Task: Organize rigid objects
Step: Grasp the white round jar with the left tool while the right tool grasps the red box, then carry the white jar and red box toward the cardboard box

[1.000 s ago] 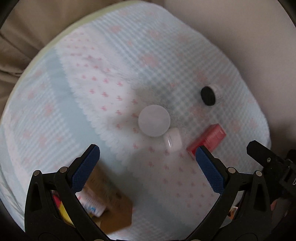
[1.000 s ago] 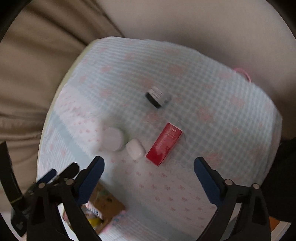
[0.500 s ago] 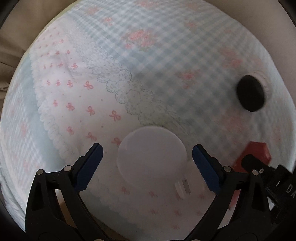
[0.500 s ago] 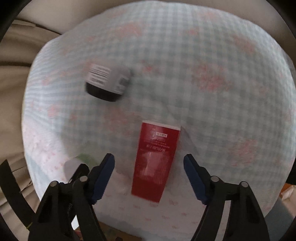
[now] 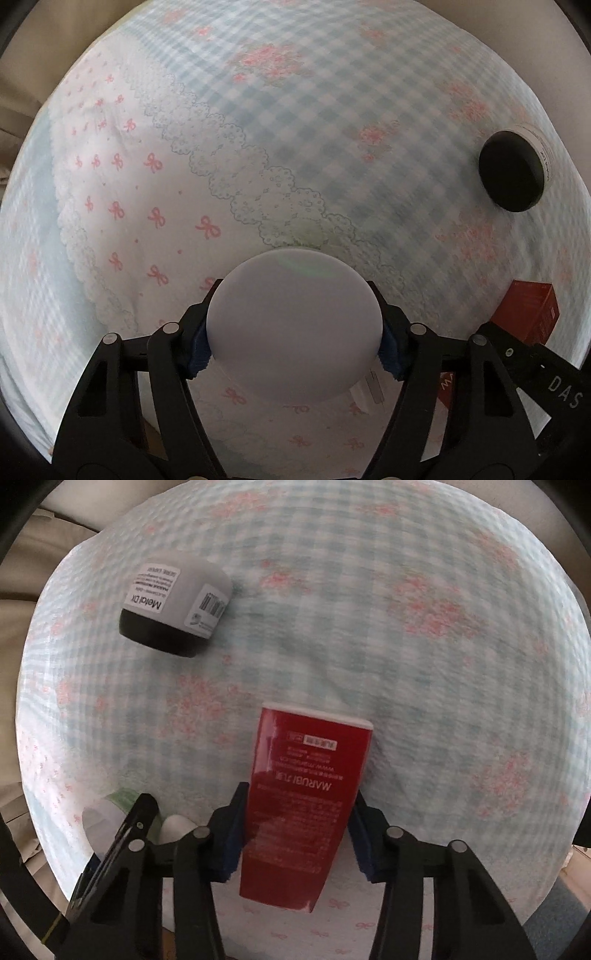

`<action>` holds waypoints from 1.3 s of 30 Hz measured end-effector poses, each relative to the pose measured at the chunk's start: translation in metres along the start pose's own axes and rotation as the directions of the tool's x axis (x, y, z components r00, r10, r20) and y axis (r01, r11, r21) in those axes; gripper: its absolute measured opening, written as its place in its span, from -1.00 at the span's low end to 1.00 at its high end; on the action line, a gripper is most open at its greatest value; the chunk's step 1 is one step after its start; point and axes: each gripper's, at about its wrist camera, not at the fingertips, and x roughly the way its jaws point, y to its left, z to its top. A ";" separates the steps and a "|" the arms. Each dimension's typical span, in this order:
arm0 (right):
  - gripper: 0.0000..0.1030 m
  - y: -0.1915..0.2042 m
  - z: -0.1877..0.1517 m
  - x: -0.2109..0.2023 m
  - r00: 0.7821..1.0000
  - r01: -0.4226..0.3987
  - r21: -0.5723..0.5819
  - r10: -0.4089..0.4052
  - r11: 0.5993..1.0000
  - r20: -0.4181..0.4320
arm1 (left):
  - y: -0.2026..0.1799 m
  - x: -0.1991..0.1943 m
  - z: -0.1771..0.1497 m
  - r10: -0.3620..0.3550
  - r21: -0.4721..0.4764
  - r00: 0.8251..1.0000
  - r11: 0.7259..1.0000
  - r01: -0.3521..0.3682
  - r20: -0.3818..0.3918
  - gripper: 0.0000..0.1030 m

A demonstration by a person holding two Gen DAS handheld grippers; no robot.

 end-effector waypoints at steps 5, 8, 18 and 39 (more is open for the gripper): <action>-0.19 -0.018 0.002 -0.010 1.000 -0.023 0.010 0.023 1.000 -0.004 | 0.003 -0.011 0.001 -0.010 -0.018 1.000 1.000 0.010 0.003 0.32; -0.21 -0.030 0.003 -0.017 0.999 -0.044 0.022 0.044 0.999 -0.003 | 0.003 -0.024 0.003 -0.016 -0.022 1.000 1.000 0.016 0.019 0.32; -0.25 -0.062 -0.003 -0.063 0.988 -0.157 0.039 0.157 0.987 0.007 | 0.020 -0.090 0.000 -0.039 -0.069 0.995 0.997 0.045 0.090 0.32; -0.25 0.028 -0.106 -0.244 0.920 -0.317 -0.477 0.388 0.820 0.055 | 0.128 -0.298 -0.119 0.036 -0.319 0.941 0.945 0.078 0.337 0.32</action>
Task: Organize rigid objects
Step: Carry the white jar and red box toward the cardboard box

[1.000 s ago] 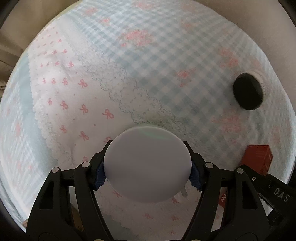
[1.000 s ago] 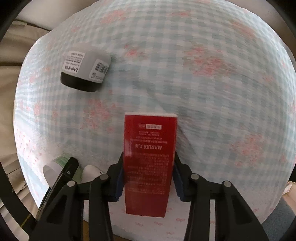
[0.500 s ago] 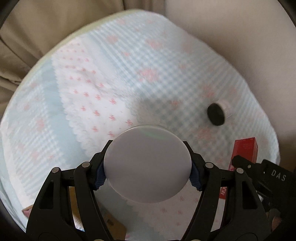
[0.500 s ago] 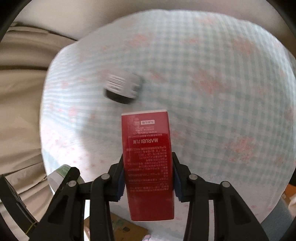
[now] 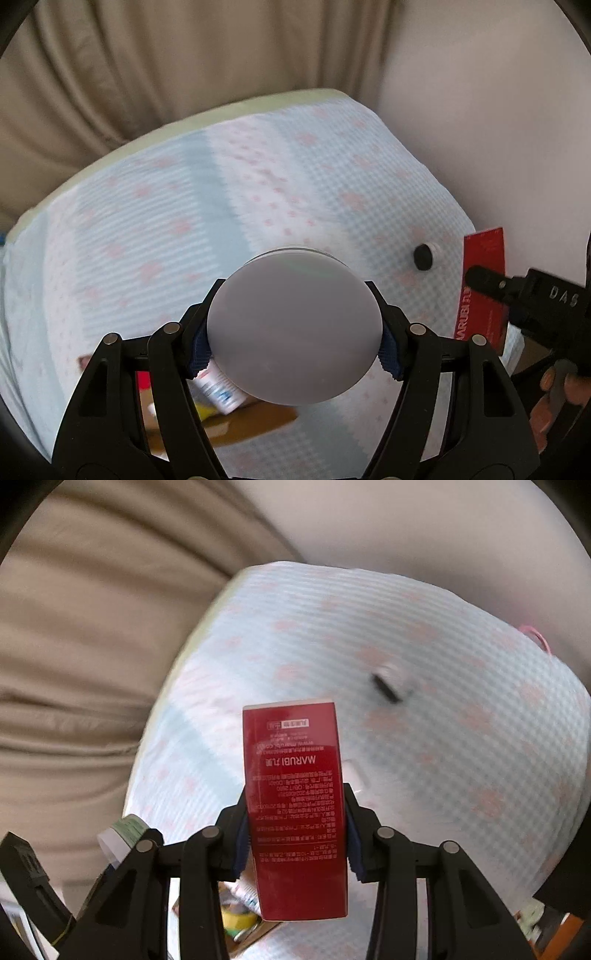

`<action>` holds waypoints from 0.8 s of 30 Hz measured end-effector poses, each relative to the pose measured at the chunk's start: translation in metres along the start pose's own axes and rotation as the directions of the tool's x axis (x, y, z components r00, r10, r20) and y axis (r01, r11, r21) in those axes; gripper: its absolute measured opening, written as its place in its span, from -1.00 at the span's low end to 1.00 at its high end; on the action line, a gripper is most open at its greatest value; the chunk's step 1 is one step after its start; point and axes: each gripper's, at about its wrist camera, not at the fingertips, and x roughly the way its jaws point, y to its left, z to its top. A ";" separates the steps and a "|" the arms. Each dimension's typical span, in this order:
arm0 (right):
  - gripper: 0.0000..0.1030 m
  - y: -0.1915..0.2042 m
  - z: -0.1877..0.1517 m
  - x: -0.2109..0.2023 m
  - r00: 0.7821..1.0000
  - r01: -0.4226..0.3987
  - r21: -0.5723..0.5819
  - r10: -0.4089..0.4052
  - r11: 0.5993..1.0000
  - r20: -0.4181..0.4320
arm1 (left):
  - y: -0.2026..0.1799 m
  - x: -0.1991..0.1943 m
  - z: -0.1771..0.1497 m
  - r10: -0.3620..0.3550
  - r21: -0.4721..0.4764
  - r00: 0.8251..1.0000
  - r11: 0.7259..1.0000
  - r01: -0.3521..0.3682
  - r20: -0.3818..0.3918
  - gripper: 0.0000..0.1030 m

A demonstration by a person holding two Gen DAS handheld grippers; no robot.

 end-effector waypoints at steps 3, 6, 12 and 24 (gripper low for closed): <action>-0.25 0.035 -0.013 0.001 0.999 -0.041 -0.073 0.040 0.996 -0.016 | 0.037 -0.026 -0.016 0.028 -0.059 0.999 0.998 -0.027 0.015 0.32; -0.25 0.074 -0.037 0.003 0.996 -0.082 -0.152 0.075 0.985 -0.051 | 0.074 -0.042 -0.033 0.050 -0.113 0.999 0.992 -0.048 0.018 0.32; -0.25 0.131 -0.087 0.024 0.985 -0.144 -0.258 0.113 0.955 -0.128 | 0.154 -0.060 -0.079 0.089 -0.194 0.996 0.977 -0.088 -0.007 0.32; -0.25 0.181 -0.167 0.111 0.968 -0.171 -0.299 0.104 0.939 -0.227 | 0.255 -0.003 -0.164 0.052 -0.234 0.986 0.968 -0.088 -0.156 0.32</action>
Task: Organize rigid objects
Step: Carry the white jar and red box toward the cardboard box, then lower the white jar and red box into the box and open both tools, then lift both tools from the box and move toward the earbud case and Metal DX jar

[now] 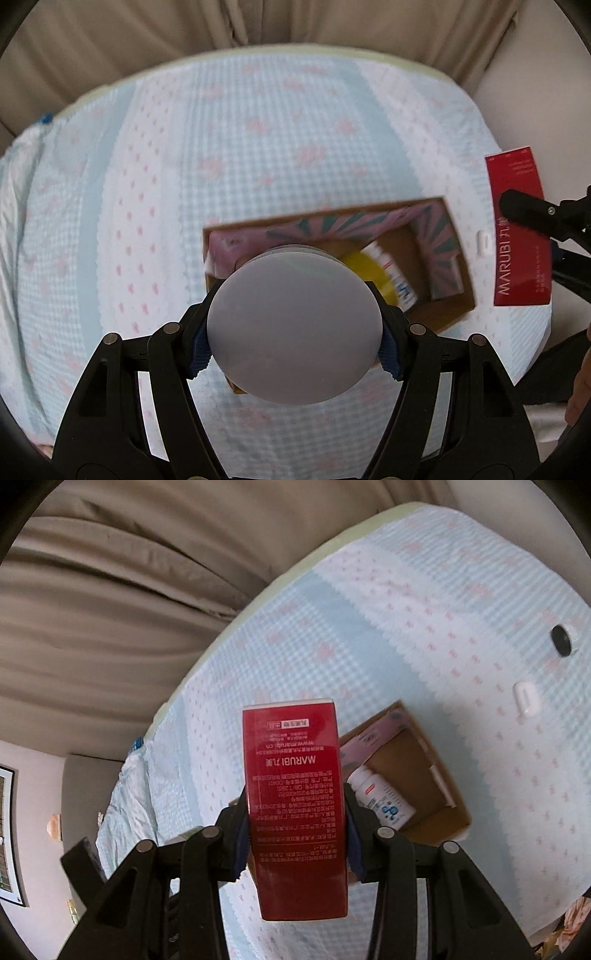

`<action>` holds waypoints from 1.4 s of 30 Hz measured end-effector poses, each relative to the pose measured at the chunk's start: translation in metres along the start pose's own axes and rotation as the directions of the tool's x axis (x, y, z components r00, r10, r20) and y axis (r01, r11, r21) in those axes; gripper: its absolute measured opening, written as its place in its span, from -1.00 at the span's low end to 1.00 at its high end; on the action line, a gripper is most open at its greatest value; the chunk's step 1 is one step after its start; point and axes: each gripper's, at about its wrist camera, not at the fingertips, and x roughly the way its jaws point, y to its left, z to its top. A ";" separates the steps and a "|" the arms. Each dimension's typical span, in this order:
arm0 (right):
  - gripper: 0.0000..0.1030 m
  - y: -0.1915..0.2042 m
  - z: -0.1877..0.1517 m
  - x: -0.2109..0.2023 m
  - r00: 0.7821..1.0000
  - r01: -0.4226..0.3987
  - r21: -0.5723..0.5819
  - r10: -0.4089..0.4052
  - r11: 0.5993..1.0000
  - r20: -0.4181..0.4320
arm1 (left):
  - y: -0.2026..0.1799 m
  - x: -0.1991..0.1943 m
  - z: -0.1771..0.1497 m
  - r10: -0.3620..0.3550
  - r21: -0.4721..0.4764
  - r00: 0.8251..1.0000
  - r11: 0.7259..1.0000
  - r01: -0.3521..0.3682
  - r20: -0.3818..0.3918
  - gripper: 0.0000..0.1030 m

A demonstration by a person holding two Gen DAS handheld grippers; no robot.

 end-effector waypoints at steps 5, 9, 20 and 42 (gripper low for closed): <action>-0.25 -0.012 -0.004 0.035 0.995 0.079 -0.046 -0.081 0.996 -0.052 | 0.015 0.045 -0.007 -0.001 -0.003 0.998 1.000 0.001 -0.059 0.32; -0.25 -0.029 -0.002 0.065 0.985 0.145 -0.105 -0.154 0.984 -0.081 | 0.016 0.072 -0.011 0.006 0.007 0.995 1.000 -0.005 -0.096 0.32; -0.25 -0.046 0.002 0.114 0.949 0.238 -0.281 -0.284 0.930 -0.139 | 0.003 0.104 -0.015 0.062 0.102 0.983 0.994 -0.045 -0.171 0.34; 1.00 -0.039 -0.007 0.081 0.960 0.229 -0.354 -0.270 0.907 -0.070 | -0.001 0.071 -0.010 0.054 0.037 0.994 0.998 -0.050 -0.100 1.00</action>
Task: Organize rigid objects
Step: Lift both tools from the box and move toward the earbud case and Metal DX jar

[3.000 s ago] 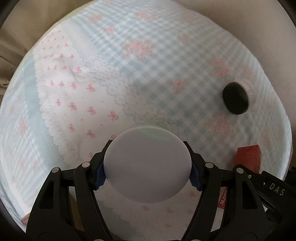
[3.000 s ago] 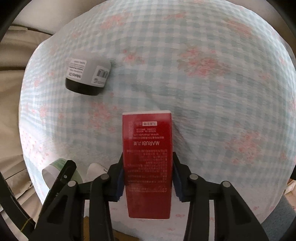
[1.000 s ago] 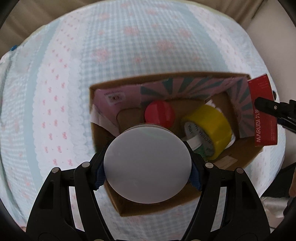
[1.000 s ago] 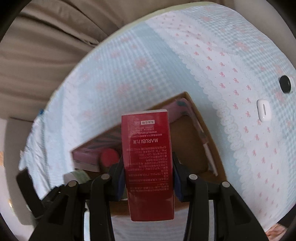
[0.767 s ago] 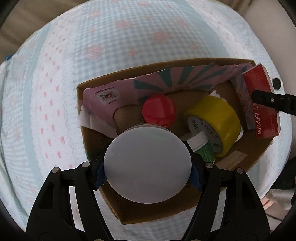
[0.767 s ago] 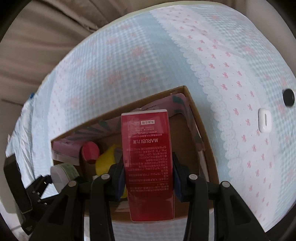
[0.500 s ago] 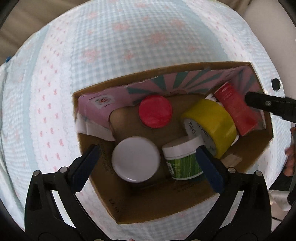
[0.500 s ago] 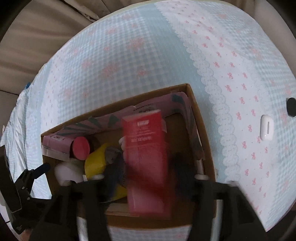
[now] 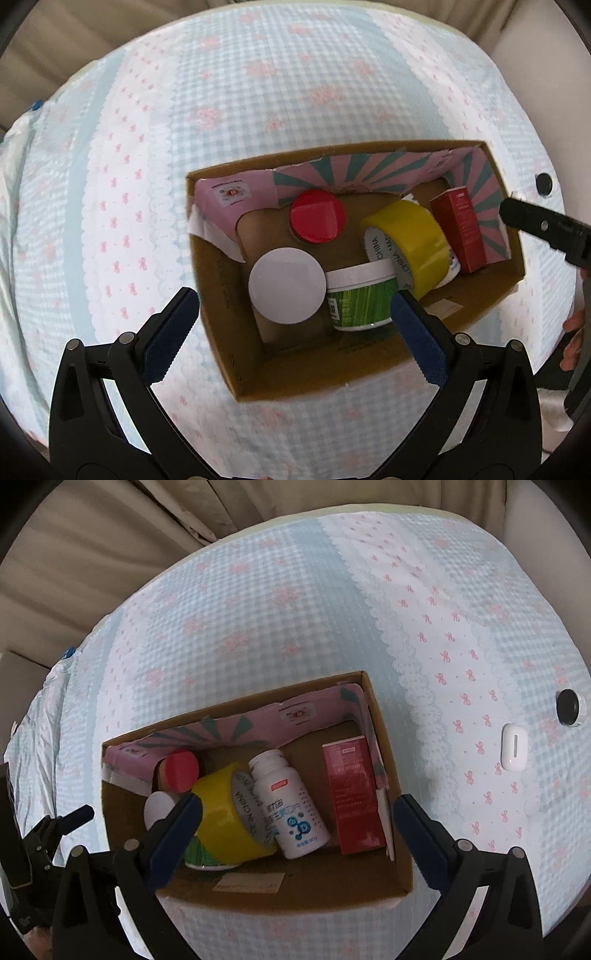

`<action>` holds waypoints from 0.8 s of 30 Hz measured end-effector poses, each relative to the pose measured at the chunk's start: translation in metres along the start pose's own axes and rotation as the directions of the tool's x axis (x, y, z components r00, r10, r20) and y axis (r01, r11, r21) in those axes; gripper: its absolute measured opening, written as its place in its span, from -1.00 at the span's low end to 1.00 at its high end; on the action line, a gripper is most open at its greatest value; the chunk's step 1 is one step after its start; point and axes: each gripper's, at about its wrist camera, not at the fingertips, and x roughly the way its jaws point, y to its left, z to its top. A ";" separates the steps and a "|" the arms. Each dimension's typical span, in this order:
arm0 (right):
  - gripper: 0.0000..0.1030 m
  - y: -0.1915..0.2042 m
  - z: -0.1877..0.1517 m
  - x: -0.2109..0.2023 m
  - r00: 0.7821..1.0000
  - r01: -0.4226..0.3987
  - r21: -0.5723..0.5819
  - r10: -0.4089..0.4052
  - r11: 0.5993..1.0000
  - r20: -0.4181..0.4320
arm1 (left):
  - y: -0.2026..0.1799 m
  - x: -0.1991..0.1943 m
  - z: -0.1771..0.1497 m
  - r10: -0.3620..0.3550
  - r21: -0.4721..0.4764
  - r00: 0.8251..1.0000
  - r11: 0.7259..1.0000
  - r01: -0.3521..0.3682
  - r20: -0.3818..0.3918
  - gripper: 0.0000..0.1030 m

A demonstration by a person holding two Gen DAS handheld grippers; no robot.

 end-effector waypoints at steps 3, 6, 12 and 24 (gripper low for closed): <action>1.00 0.006 -0.004 -0.013 1.000 -0.003 -0.019 0.003 1.000 0.010 | 0.001 -0.015 -0.004 0.002 -0.012 1.000 1.000 -0.002 0.028 1.00; 1.00 0.012 -0.008 -0.030 0.999 -0.010 -0.042 0.011 0.999 0.032 | 0.000 -0.038 -0.015 0.004 -0.018 0.998 1.000 -0.002 0.064 1.00; 1.00 0.022 -0.011 -0.075 0.996 -0.004 -0.068 0.010 0.998 0.088 | -0.009 -0.088 -0.020 0.011 -0.042 0.991 0.999 -0.005 0.130 1.00; 1.00 -0.004 -0.013 -0.166 0.984 0.000 -0.032 0.006 0.999 0.179 | -0.057 -0.171 -0.019 0.001 -0.038 0.973 0.999 0.008 0.230 1.00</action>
